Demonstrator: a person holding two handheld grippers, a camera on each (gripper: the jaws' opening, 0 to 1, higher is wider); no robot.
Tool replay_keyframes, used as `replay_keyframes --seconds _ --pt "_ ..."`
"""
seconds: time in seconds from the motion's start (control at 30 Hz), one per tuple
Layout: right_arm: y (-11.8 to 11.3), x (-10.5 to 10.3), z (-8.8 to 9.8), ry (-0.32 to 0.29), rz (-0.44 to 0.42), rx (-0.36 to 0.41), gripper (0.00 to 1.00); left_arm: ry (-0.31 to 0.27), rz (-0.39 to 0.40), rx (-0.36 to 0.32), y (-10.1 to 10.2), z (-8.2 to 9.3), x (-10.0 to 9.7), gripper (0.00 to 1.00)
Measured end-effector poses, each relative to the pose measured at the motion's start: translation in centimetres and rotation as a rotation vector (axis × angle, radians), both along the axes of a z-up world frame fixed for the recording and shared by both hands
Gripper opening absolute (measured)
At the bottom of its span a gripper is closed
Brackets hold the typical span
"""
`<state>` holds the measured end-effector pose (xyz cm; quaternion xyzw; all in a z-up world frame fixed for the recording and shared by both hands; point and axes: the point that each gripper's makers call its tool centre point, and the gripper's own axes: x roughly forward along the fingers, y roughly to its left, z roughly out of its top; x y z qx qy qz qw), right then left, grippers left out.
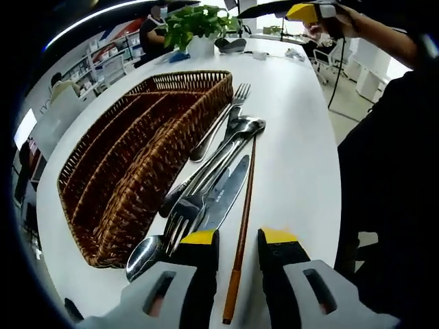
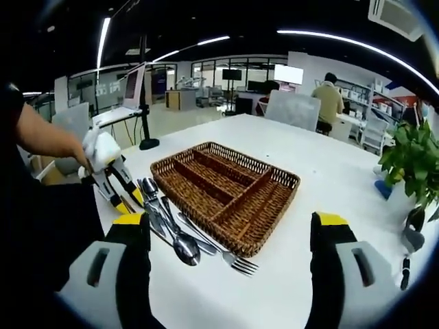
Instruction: Arrange the knives, forks, and spoons in their matching storage slots by inserting each utensil handle-first until every utensil is classified and aligned in the correct compartment
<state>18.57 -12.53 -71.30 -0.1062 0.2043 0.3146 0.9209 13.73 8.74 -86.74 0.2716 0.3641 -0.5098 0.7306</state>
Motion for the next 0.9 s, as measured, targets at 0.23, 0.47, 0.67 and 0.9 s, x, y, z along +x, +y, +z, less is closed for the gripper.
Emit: replay_keyframes --seconds 0.23,0.47,0.67,0.9 --pt "-0.17 -0.02 0.07 -0.004 -0.003 0.007 1.0 -0.018 -0.046 0.033 0.07 -0.49 -0.17 0.17" --pt "-0.43 -0.02 0.12 -0.003 -0.014 0.027 1.0 -0.043 -0.129 0.051 -0.36 -0.53 -0.87 0.09" --pt "-0.52 -0.19 0.03 0.001 -0.017 0.034 1.0 -0.023 -0.115 0.046 -0.39 -0.62 -0.95 0.05" --pt "-0.64 -0.26 0.21 -0.003 -0.022 0.041 1.0 -0.002 -0.098 0.051 -0.33 -0.65 -0.93 0.05"
